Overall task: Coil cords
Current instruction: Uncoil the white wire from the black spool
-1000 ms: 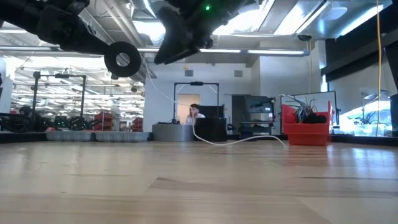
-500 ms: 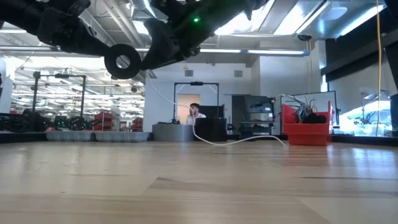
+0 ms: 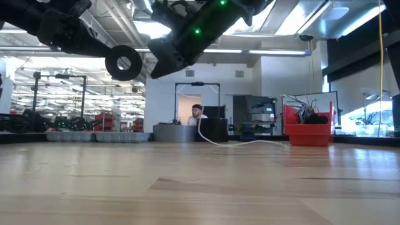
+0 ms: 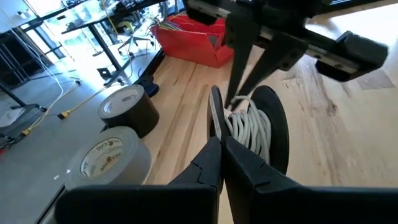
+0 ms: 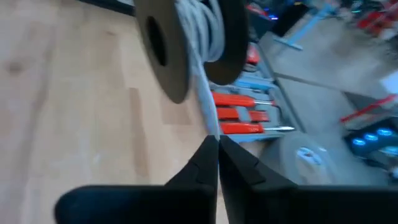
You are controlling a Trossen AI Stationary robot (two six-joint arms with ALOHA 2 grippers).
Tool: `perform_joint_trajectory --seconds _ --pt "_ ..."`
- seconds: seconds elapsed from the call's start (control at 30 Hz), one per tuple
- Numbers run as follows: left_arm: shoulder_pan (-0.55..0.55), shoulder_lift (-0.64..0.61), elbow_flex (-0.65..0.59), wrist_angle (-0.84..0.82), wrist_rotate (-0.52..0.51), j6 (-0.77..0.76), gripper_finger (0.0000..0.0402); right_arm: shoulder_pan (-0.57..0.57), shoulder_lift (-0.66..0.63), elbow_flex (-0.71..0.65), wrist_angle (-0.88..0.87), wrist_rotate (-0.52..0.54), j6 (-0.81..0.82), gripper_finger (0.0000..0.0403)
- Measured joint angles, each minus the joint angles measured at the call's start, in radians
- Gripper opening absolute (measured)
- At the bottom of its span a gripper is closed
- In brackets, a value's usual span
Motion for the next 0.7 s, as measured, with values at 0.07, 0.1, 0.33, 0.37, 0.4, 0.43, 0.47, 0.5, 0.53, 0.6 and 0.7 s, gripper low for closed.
perform_joint_trajectory --seconds 0.07,0.1,0.33,0.37,0.4,0.43,0.47,0.5,0.53,0.6,0.7 --pt "0.000 0.000 0.000 0.000 0.000 -0.001 0.0004 0.013 -0.006 0.000 0.001 0.049 -0.008 0.0018" --pt "0.000 0.000 0.000 0.000 0.000 0.000 0.0004 0.018 -0.009 0.006 0.001 0.067 -0.010 0.0023" --pt "0.000 0.000 0.000 0.002 0.000 -0.006 0.0004 0.087 -0.016 0.091 0.035 -0.028 -0.083 0.0006" --pt "0.000 0.000 0.000 0.003 0.000 -0.013 0.0004 0.096 -0.016 0.090 0.044 -0.063 -0.087 0.0005" --pt "0.000 0.000 0.000 0.004 0.000 -0.023 0.0004 0.101 -0.015 0.090 0.048 -0.097 -0.089 0.0005" --pt "0.000 0.000 0.000 0.006 0.000 -0.027 0.0004 0.101 -0.015 0.090 0.048 -0.135 -0.090 0.0008" --pt "0.000 0.000 0.000 0.009 0.000 -0.032 0.0004 0.100 -0.015 0.090 0.038 -0.190 -0.094 0.0011" --pt "0.000 0.000 0.000 0.015 -0.001 -0.037 0.0004 0.099 -0.016 0.092 0.011 -0.250 -0.097 0.0013" --pt "0.000 0.000 0.000 0.021 0.000 -0.045 0.0004 0.098 -0.016 0.092 -0.031 -0.304 -0.098 0.0014" --pt "0.000 0.000 0.000 0.043 0.000 -0.051 0.0004 0.091 -0.015 0.090 -0.114 -0.348 -0.099 0.0014" --pt "0.000 -0.001 0.000 0.090 0.001 -0.079 0.0004 0.082 -0.014 0.090 -0.193 -0.300 -0.080 0.0009"
